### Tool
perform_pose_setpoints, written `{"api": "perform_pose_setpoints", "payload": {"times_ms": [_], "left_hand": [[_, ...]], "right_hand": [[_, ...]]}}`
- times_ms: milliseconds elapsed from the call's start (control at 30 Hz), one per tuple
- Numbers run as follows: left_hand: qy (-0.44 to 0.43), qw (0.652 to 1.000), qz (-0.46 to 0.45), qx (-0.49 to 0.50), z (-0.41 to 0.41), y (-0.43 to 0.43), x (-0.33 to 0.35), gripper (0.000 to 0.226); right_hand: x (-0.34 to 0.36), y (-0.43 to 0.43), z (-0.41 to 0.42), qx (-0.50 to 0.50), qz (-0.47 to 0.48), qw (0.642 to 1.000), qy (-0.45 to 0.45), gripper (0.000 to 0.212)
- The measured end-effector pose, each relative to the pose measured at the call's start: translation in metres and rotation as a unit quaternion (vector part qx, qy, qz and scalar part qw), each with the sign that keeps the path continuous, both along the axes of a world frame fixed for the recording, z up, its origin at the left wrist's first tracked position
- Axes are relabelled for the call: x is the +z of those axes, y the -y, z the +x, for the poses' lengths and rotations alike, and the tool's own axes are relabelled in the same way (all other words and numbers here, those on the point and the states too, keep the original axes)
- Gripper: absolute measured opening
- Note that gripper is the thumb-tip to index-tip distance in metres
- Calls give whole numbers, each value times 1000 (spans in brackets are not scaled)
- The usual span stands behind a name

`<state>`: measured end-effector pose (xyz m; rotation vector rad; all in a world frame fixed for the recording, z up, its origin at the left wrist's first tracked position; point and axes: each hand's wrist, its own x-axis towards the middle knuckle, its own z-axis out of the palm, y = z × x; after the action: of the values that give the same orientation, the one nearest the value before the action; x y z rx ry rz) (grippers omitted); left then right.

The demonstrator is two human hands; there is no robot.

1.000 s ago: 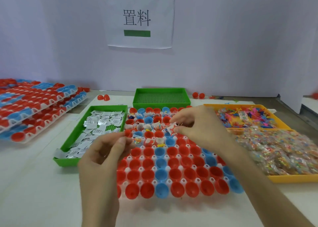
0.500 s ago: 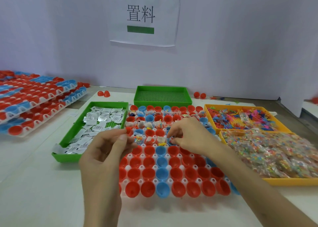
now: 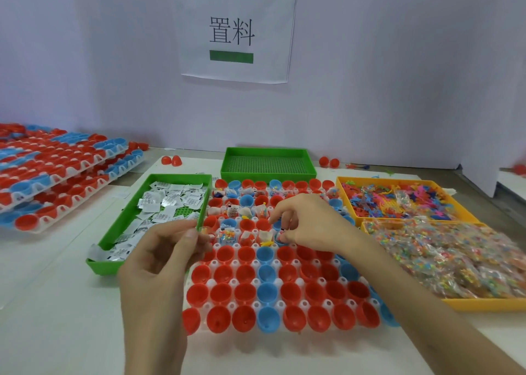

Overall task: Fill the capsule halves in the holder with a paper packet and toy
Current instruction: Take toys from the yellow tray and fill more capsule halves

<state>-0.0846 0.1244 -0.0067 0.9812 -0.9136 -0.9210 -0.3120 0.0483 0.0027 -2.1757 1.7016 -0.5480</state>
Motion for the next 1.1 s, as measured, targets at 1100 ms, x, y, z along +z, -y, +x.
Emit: {"api": "perform_pose_setpoints", "payload": {"times_ms": [1100], "left_hand": [[495, 852, 128, 113, 78, 100, -34, 29]], "right_hand": [[-10, 12, -166, -284, -12, 959, 11, 15]]}}
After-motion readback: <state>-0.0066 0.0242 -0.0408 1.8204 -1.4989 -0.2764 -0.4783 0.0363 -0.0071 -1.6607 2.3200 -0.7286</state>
